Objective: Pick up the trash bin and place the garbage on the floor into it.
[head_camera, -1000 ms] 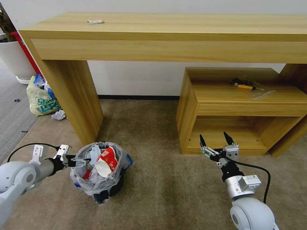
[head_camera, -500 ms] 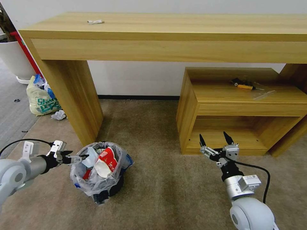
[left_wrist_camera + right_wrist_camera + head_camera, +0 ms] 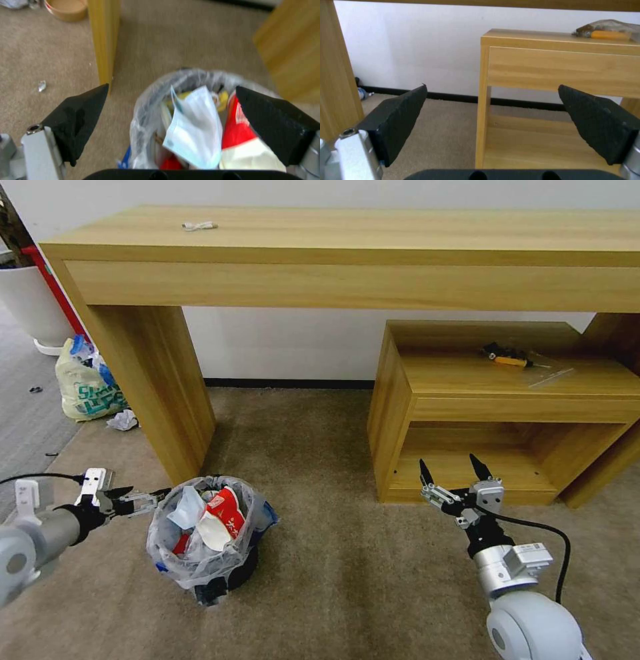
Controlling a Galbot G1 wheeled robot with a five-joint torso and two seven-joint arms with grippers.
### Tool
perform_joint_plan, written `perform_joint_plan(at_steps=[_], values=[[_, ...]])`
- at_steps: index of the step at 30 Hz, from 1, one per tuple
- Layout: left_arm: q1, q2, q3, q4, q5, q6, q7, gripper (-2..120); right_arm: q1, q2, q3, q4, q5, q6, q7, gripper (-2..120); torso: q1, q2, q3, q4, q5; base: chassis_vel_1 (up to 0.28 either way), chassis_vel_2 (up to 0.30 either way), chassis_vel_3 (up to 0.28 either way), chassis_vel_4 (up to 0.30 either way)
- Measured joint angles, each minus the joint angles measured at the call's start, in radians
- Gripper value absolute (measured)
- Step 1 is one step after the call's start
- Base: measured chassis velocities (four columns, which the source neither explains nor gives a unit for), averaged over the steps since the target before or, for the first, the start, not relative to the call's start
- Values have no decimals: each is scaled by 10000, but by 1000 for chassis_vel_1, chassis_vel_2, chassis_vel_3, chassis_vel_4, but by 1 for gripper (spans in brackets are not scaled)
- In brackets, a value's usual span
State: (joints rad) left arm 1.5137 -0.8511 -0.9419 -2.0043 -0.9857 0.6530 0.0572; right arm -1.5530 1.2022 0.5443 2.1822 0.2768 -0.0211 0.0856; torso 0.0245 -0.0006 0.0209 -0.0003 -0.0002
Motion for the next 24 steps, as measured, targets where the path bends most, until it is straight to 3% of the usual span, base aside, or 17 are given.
perform_joint_plan(at_steps=[2, 3, 6, 7, 10, 11, 15, 16, 18, 22, 24], values=[[156, -489, 6, -180, 171, -836, -224, 100, -92, 0, -11, 76, 31, -60, 28, 100, 0, 0, 0, 1, 3, 0, 0, 0, 0], [156, -489, 6, -180, 171, -836, -224, 100, -92, 0, -11, 76, 31, -60, 28, 100, 0, 0, 0, 1, 3, 0, 0, 0, 0], [298, -1280, 106, -374, 1122, -2700, -425, 100, -421, 87, -46, 343, 48, -213, 132, 100, 0, 0, -1, -2, 3, 0, 0, 0, 0], [298, -1280, 106, -374, 1122, -2700, -425, 100, -421, 87, -46, 343, 48, -213, 132, 100, 0, 0, -1, -2, 3, 0, 0, 0, 0], [501, -2283, 248, -769, 2072, -3744, -831, 100, -981, 400, -108, 673, -171, -309, 218, 100, 0, 0, 0, 1, 3, 0, 0, 0, 0], [501, -2283, 248, -769, 2072, -3744, -831, 100, -981, 400, -108, 673, -171, -309, 218, 100, 0, 0, 0, 1, 3, 0, 0, 0, 0], [841, -3326, 475, -979, 3390, -4716, -872, 100, -1831, 935, -138, 1017, -783, -149, 235, 100, -1, 0, 0, -2, 4, 0, 0, 0, 0], [841, -3326, 475, -979, 3390, -4716, -872, 100, -1831, 935, -138, 1017, -783, -149, 235, 100, -1, 0, 0, -2, 4, 0, 0, 0, 0], [1158, -3999, 502, -1226, 3932, -4988, -721, 100, -2318, 1272, -189, 1323, -1192, 81, 240, 100, -1, 1, 0, 0, 1, 0, 0, 0, 0], [1370, -4413, 492, -1456, 4288, -5167, -562, 100, -2640, 1503, -253, 1561, -1513, 275, 241, 100, -2, 1, -1, 0, 2, 0, 0, 0, 0], [1697, -4965, 486, -1894, 4572, -5194, -416, 100, -3011, 1774, -403, 1844, -1909, 520, 242, 100, -1, 1, -1, 0, 2, 0, 0, 0, 0]])
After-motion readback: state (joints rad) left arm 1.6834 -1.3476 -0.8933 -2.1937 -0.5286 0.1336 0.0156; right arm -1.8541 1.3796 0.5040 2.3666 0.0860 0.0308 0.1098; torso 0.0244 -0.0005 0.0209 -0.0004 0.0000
